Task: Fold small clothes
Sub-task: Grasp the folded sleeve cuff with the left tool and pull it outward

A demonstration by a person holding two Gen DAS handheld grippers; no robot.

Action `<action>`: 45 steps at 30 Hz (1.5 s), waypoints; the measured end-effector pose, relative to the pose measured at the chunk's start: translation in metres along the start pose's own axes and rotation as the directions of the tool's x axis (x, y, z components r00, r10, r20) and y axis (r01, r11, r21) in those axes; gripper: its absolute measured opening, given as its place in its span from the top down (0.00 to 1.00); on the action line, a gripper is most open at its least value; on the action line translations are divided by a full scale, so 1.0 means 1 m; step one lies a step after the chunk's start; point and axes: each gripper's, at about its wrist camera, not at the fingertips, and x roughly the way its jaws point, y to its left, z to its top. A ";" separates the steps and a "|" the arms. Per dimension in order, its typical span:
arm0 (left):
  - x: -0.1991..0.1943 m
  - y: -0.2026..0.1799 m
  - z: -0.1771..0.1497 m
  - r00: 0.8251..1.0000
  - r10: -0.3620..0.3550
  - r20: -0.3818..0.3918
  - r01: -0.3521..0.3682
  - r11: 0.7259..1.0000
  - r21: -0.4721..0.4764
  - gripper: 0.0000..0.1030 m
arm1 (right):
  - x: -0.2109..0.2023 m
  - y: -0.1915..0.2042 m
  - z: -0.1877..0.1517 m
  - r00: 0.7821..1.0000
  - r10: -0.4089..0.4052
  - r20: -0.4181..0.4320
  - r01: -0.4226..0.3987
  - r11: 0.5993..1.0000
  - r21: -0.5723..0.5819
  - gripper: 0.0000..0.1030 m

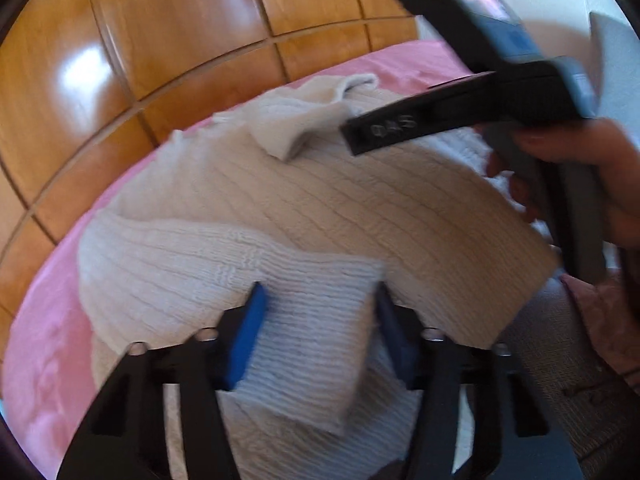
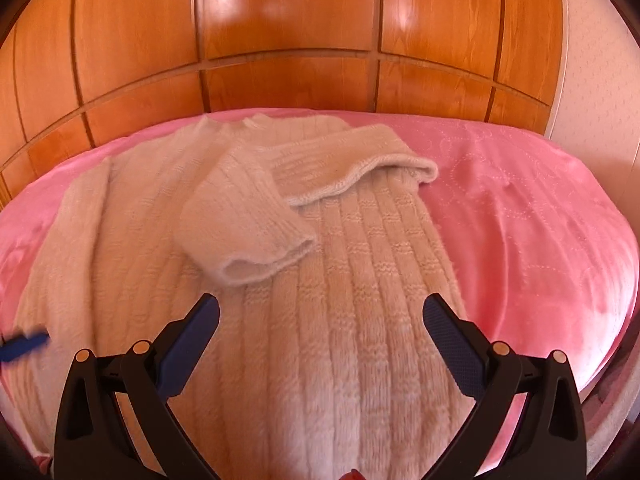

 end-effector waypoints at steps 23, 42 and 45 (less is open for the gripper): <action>-0.109 0.284 -0.051 0.916 0.396 0.068 -0.222 0.639 -0.736 0.87 | 0.044 -0.023 0.001 0.998 -0.047 0.029 0.045 0.996 0.082 0.02; -0.100 0.409 -0.181 0.595 0.631 -0.499 -0.674 0.052 -0.737 0.26 | 0.044 -0.027 0.001 0.999 -0.018 0.027 0.015 0.995 0.094 0.02; -0.117 0.379 -0.171 0.621 0.676 -0.396 -0.563 0.033 -0.826 0.26 | 0.044 -0.029 0.004 1.000 0.002 0.013 -0.003 0.996 0.084 0.02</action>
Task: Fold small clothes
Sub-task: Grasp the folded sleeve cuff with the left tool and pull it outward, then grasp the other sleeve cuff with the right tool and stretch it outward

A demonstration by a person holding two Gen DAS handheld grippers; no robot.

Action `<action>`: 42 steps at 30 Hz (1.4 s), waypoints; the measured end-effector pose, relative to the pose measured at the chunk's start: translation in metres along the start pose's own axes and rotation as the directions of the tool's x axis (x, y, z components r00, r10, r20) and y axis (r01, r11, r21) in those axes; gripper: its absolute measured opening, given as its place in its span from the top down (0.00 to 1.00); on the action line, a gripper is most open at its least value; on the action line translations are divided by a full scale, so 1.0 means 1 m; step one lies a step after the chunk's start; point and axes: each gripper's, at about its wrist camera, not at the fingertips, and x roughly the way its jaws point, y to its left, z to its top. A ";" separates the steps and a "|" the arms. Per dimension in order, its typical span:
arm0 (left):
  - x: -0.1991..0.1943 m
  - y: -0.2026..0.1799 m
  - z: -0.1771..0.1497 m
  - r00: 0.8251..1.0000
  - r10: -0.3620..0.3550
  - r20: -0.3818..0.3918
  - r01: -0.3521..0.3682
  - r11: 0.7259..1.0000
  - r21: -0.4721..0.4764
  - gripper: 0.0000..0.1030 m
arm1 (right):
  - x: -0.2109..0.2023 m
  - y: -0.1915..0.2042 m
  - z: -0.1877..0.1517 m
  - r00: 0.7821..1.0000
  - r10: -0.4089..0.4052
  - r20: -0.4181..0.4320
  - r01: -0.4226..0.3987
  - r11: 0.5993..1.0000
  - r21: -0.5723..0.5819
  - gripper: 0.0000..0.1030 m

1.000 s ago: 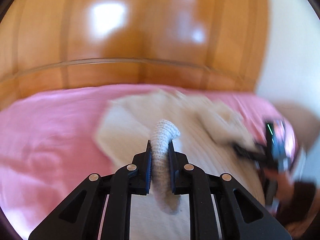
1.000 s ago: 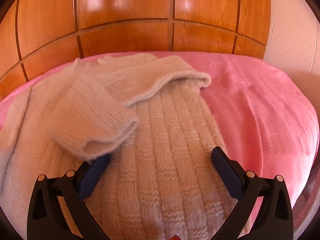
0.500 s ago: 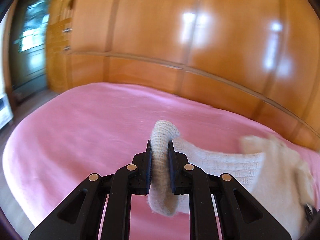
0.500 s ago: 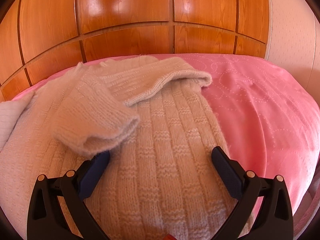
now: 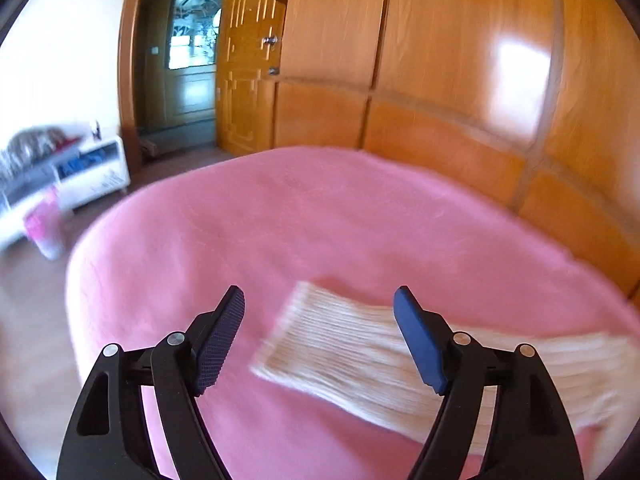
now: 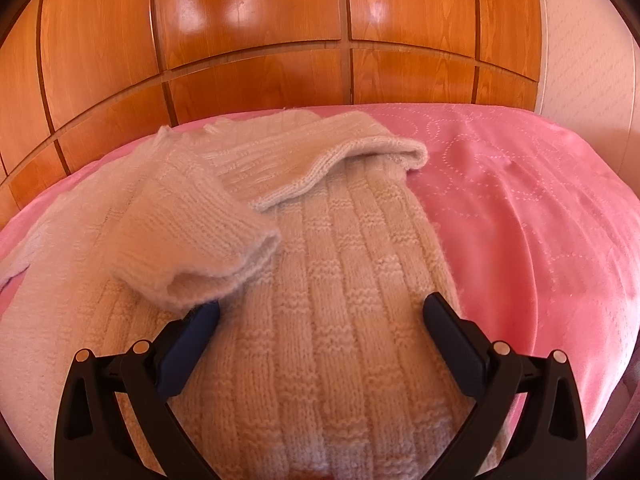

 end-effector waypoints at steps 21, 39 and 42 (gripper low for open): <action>-0.112 -0.210 -0.172 0.739 -0.511 -0.439 0.654 0.699 0.288 0.16 | -0.023 -0.004 0.032 0.926 0.377 -0.033 -0.364 0.912 0.191 0.25; -0.108 -0.204 -0.166 0.717 -0.540 -0.440 0.678 0.687 0.260 0.12 | 0.021 0.001 0.037 0.802 0.583 -0.131 -0.495 0.771 0.400 0.73; -0.107 -0.205 -0.166 0.715 -0.542 -0.443 0.681 0.684 0.262 0.11 | 0.016 -0.002 0.048 0.810 0.579 -0.092 -0.506 0.770 0.388 0.92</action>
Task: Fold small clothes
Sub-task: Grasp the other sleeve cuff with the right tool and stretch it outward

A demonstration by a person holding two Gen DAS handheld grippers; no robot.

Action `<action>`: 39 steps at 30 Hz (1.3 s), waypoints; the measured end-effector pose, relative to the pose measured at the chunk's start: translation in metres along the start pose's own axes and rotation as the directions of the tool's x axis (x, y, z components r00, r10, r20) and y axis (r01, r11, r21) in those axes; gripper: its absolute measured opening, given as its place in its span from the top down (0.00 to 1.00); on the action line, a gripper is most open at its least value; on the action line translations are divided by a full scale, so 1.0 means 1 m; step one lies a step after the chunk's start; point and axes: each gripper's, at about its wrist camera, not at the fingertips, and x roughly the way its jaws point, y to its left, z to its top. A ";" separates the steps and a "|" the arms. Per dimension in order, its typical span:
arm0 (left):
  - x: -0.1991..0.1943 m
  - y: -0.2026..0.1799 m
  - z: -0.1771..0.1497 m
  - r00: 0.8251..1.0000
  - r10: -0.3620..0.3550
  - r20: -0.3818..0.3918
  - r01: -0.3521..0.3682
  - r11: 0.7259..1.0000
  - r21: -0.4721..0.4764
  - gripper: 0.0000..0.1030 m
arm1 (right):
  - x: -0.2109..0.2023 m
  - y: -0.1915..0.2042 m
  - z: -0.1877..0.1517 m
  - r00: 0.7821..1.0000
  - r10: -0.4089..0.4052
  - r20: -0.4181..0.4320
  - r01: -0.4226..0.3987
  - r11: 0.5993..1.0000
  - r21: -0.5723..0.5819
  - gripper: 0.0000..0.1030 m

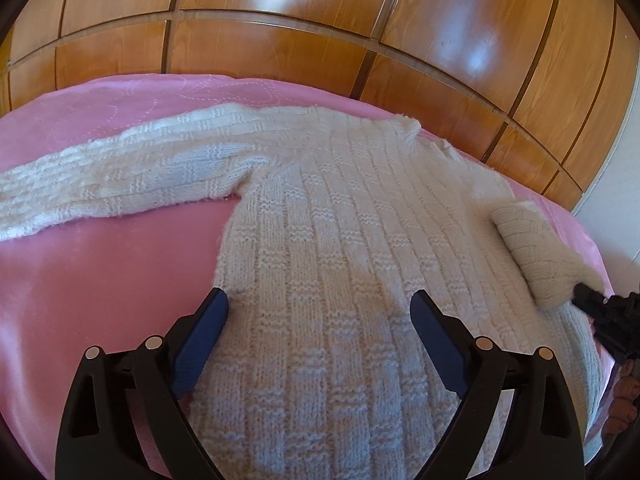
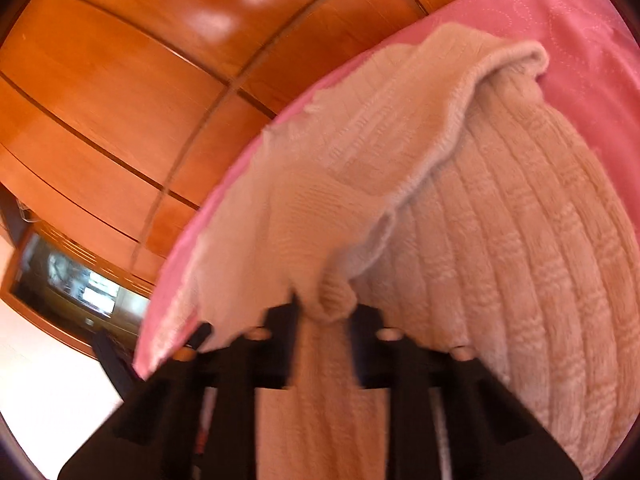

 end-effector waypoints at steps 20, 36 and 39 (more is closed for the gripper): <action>0.006 -0.005 0.001 1.000 0.013 -0.013 -0.013 1.000 0.027 0.07 | -0.159 -0.101 0.106 0.674 -0.604 0.424 0.679 0.734 -0.033 0.94; 0.010 -0.006 0.002 0.999 0.021 -0.025 -0.019 0.998 0.052 0.04 | -0.156 -0.217 0.107 0.446 -0.864 0.232 0.822 0.498 0.275 0.65; 0.010 -0.006 0.002 0.999 0.021 -0.027 -0.020 0.998 0.052 0.04 | -0.169 -0.208 0.094 0.461 -0.846 0.266 0.778 0.530 0.337 0.41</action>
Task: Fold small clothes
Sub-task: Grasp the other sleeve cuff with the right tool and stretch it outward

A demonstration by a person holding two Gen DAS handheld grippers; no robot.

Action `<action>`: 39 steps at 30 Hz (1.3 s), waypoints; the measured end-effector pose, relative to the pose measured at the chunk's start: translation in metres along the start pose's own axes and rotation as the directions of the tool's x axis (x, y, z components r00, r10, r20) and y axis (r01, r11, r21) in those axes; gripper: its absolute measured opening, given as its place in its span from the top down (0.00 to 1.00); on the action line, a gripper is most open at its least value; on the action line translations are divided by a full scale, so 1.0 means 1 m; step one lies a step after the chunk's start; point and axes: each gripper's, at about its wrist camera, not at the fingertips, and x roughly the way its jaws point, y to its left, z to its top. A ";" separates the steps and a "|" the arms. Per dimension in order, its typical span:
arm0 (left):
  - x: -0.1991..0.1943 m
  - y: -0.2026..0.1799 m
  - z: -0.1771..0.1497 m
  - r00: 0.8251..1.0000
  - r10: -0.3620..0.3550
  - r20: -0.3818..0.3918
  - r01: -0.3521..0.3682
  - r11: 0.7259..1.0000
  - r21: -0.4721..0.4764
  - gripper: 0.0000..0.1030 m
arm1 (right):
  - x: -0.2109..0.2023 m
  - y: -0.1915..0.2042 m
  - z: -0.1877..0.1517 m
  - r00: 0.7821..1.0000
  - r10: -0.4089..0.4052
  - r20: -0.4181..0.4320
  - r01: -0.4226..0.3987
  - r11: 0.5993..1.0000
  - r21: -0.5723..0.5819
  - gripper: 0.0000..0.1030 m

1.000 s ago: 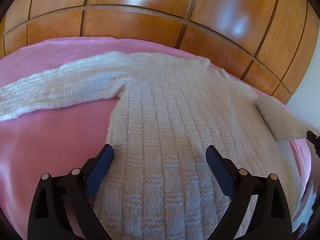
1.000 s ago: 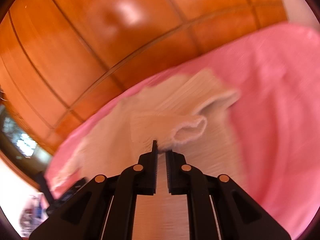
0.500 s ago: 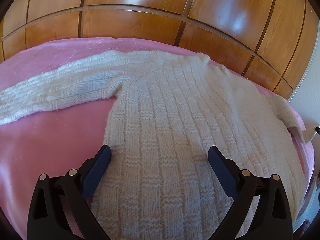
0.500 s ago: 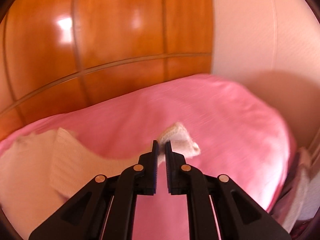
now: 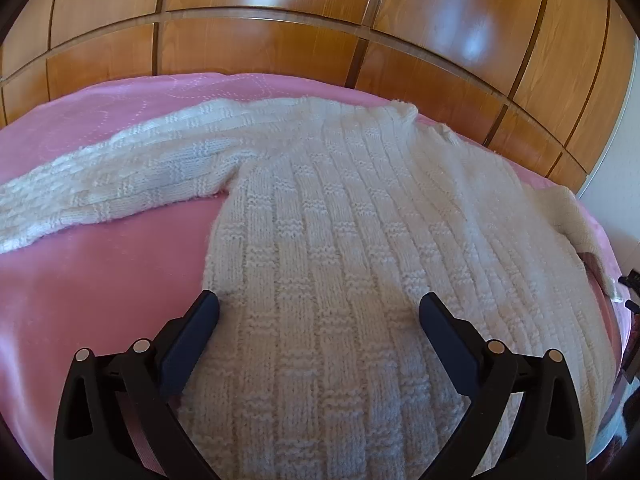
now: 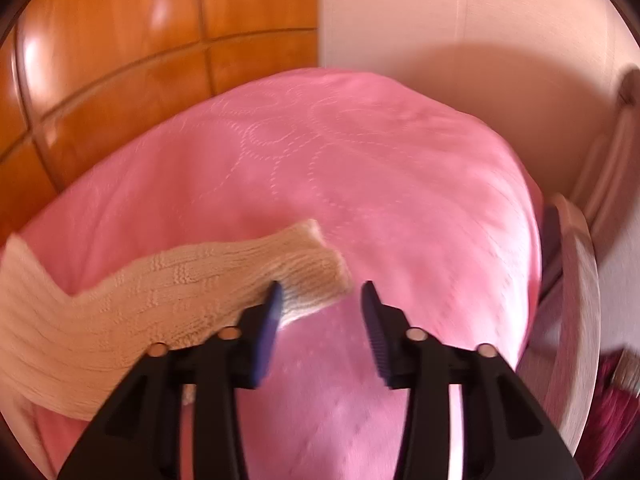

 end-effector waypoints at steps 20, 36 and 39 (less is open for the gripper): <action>0.002 -0.002 0.000 1.000 0.019 -0.009 -0.019 1.000 0.022 0.04 | 0.010 0.009 0.072 0.993 0.072 0.098 -0.076 0.996 0.038 0.77; -0.002 0.002 0.000 1.000 0.003 -0.003 -0.003 1.000 0.008 0.04 | -0.073 0.127 -0.060 0.949 0.316 -0.010 -0.309 0.922 -0.232 0.02; -0.007 0.008 0.001 1.000 -0.019 -0.002 0.019 1.000 -0.024 0.04 | -0.090 0.173 -0.093 0.914 0.404 -0.033 -0.390 0.853 -0.348 0.02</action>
